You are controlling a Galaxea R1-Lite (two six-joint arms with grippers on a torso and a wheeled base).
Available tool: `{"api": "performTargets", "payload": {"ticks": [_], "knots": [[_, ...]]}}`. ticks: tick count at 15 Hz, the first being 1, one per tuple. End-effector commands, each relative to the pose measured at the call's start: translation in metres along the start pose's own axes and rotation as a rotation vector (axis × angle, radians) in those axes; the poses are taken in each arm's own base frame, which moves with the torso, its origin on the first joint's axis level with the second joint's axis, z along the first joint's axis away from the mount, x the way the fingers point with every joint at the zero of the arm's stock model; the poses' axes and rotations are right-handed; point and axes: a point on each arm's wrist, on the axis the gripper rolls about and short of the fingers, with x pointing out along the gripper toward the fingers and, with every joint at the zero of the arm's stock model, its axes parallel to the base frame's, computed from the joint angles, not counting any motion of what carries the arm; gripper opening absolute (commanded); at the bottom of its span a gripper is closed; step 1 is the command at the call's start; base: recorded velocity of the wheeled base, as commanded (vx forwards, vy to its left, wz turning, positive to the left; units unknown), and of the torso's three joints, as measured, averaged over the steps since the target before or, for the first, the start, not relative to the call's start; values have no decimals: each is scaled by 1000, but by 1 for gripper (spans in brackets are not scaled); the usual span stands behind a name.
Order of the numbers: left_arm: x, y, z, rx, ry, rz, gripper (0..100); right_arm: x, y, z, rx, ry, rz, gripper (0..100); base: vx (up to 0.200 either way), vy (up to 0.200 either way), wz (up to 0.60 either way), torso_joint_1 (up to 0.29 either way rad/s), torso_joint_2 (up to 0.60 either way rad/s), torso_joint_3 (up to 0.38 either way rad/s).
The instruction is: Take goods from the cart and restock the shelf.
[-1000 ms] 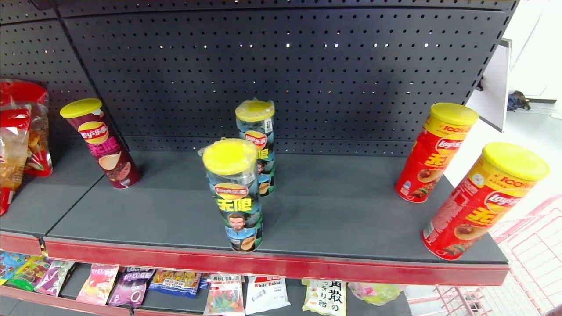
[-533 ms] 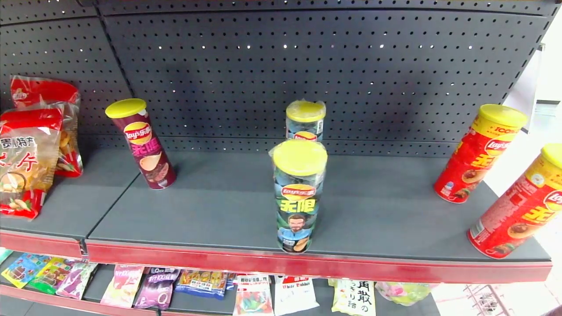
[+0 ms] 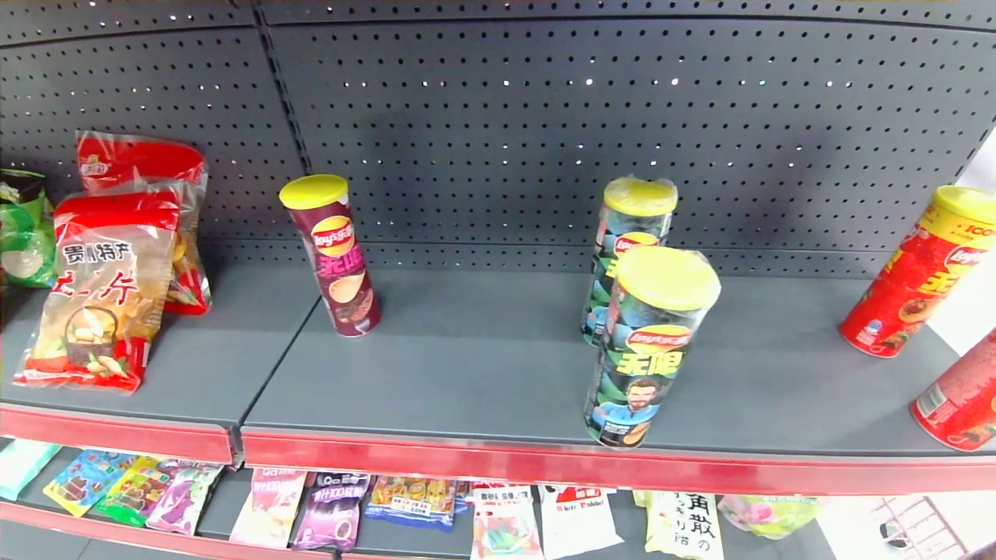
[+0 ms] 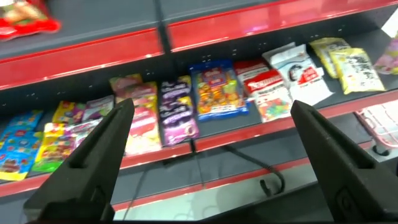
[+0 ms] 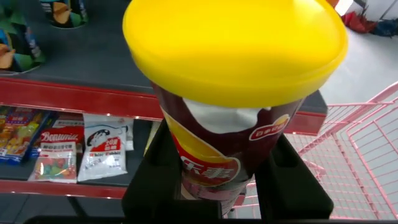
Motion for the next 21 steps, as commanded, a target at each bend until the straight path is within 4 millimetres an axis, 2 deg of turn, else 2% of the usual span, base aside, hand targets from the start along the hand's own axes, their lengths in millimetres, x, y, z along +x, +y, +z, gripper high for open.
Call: {"api": "performTargets", "payload": {"ticks": [1, 12, 18, 21], "knots": [[0, 0, 0, 0, 0, 0, 100, 1, 0, -1, -2, 6, 1, 0, 0, 200, 0, 2, 2, 2], [0, 0, 0, -2, 0, 0, 100, 2, 1, -5, -3, 19, 6, 0, 0, 200, 0, 1, 5, 1], [0, 0, 0, -9, 0, -2, 100, 1, 1, -5, -3, 15, 4, 0, 0, 0, 0, 0, 0, 0], [1, 1, -1, -60, 6, 50, 100, -2, 2, -16, -1, -4, 3, 0, 0, 0, 0, 0, 0, 0]]}}
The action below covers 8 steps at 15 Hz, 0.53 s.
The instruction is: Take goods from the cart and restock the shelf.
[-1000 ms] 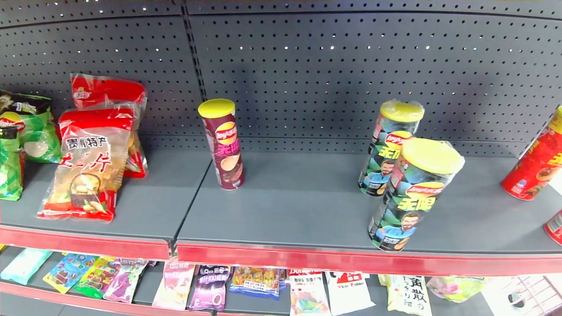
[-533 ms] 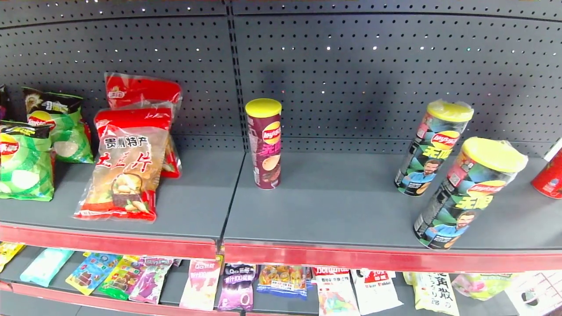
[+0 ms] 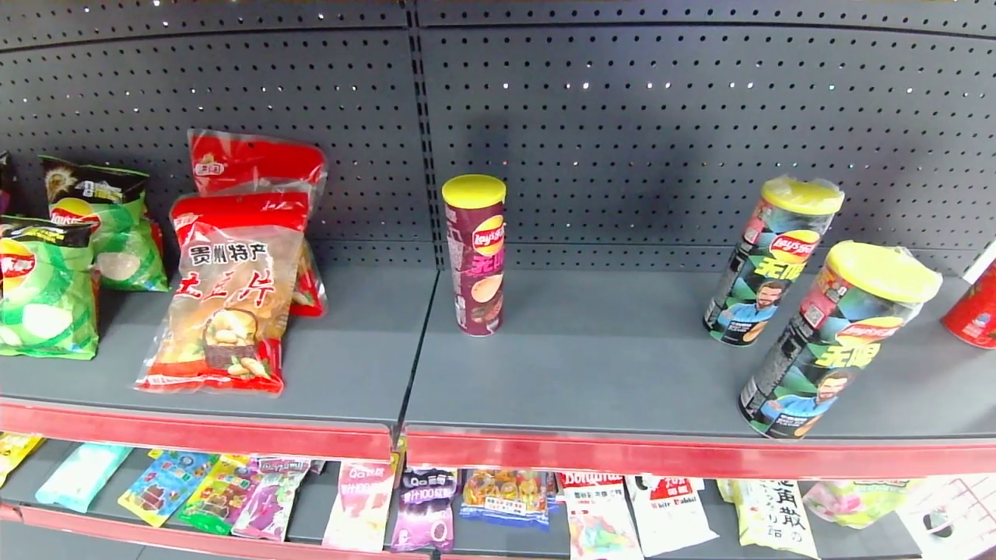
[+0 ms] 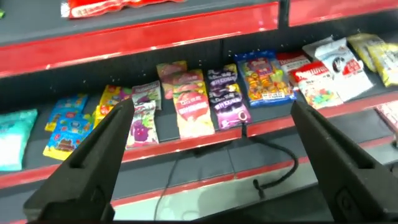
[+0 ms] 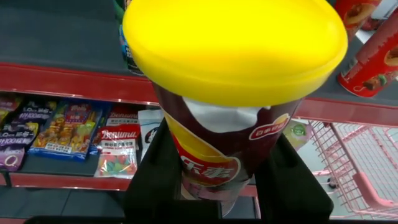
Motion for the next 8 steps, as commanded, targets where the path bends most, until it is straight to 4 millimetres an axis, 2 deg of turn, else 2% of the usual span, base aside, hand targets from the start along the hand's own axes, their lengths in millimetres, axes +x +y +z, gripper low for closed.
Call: {"api": "performTargets", "payload": {"ticks": [1, 3, 6, 8], "knots": [[2, 0, 0, -3, -11, 30, 100, -2, 1, -8, 1, -15, -4, 0, 0, 0, 0, 0, 0, 0], [-5, 3, 26, -139, -239, 93, 100, -2, 1, -10, 0, -10, -4, 0, 0, 0, 0, 0, 0, 0], [-10, 5, 49, -140, -253, 79, 100, -1, 2, -11, 0, -5, -5, 0, 0, 0, 0, 0, 0, 0], [6, 2, 110, -106, -153, -5, 100, -1, 1, -8, 0, -9, -14, 0, 0, 0, 0, 0, 0, 0]]}}
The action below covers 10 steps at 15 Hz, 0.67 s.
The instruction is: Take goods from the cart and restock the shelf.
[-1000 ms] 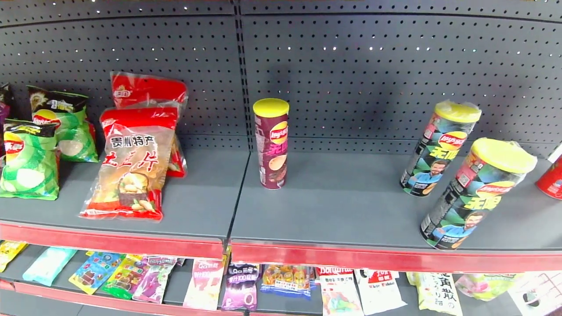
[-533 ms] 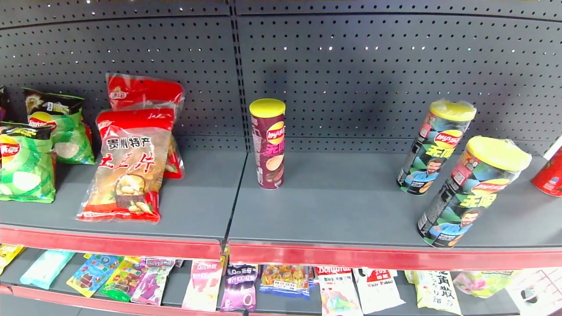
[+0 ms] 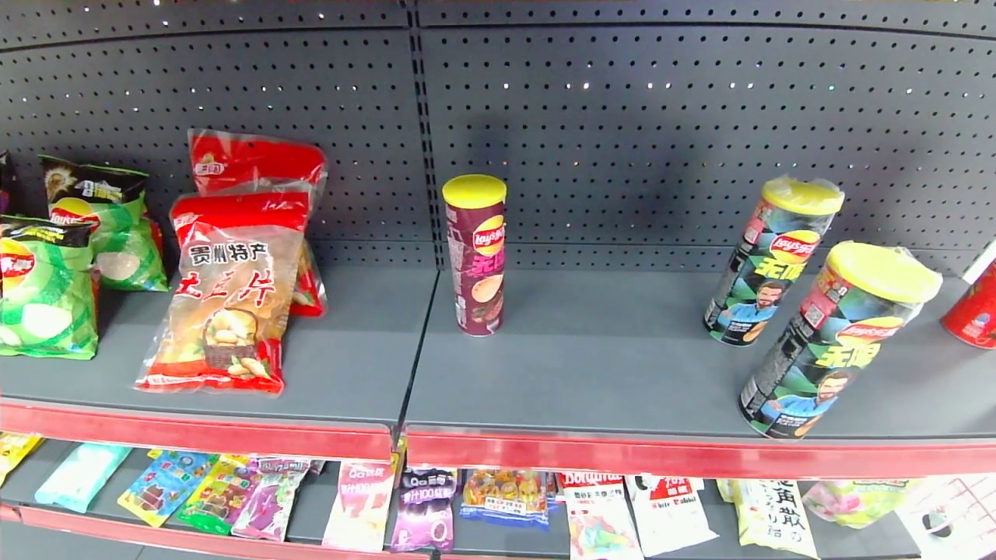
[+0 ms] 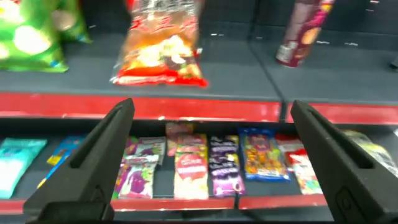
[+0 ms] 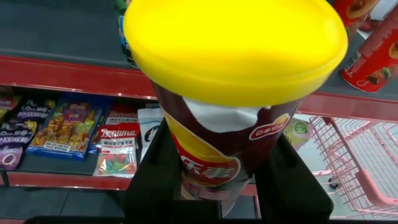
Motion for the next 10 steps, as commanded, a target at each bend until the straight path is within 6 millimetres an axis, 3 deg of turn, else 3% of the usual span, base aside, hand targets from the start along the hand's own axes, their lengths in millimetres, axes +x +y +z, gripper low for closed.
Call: {"api": "performTargets", "payload": {"ticks": [1, 2, 3, 4, 5, 6, 10], "knots": [[39, -13, 58, 26, 121, -66, 100, 0, 0, 2, 0, -3, 2, 0, 0, 0, 0, 0, 0, 0], [72, -23, 83, 32, 177, -123, 100, 0, 0, 2, 1, -6, 22, 0, 0, 0, 0, 0, 0, 0], [90, -28, 89, 37, 196, -176, 100, 0, 0, 2, 3, -12, 40, 0, 0, 0, 0, 0, 0, 0], [121, -37, 93, 39, 216, -294, 100, -1, 0, 4, 3, -24, 57, 0, 0, 0, 0, 0, 0, 0], [132, -40, 92, 40, 226, -340, 100, -2, 0, 5, 4, -31, 53, 0, 0, 0, 0, 0, 0, 0], [165, -50, 88, 54, 262, -488, 100, -4, -1, 10, 5, -44, 41, 0, 0, 0, 0, 0, 0, 0], [260, -70, 68, 108, 319, -539, 100, -2, -3, 26, 4, -45, 58, 0, 0, 0, 0, 0, 0, 0]]}}
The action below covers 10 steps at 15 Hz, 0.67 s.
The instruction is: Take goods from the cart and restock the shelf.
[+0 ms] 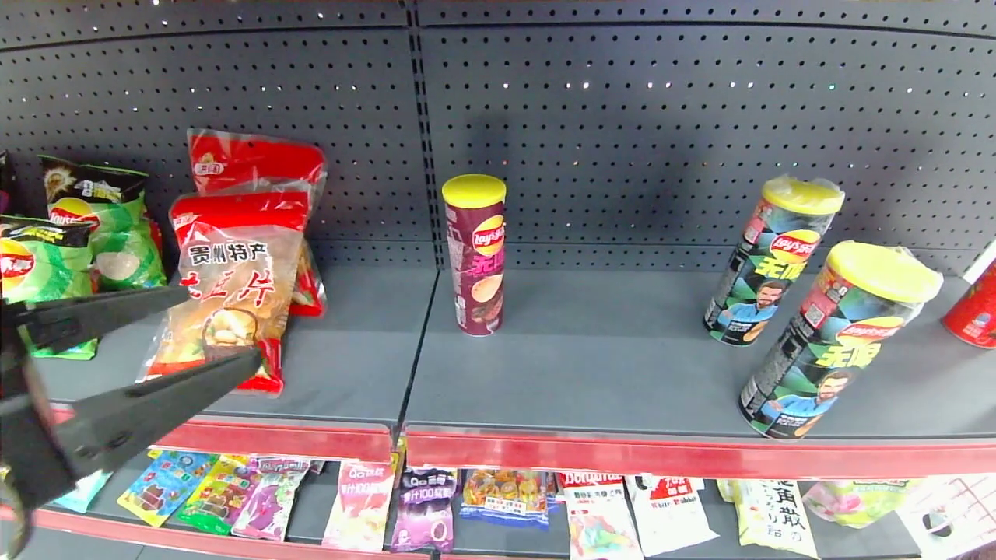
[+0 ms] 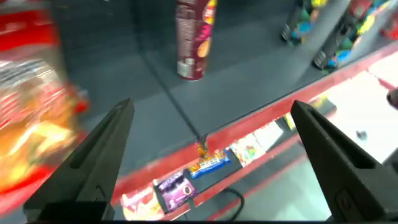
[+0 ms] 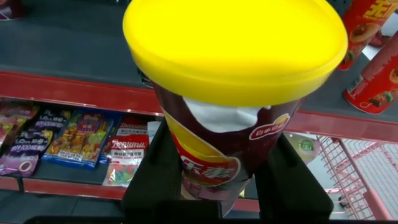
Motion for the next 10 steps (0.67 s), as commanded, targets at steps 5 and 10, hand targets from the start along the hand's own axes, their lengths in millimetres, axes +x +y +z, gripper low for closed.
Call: {"api": "performTargets", "payload": {"ticks": [5, 10], "knots": [[161, 24, -12, 9, 133, -124, 100, 4, 0, 3, 0, 27, 16, 0, 0, 0, 0, 0, 0, 0], [233, 29, -13, 17, 146, -124, 100, 5, 0, 0, 14, 35, 17, 0, 0, 0, 0, 0, 0, 0]]}}
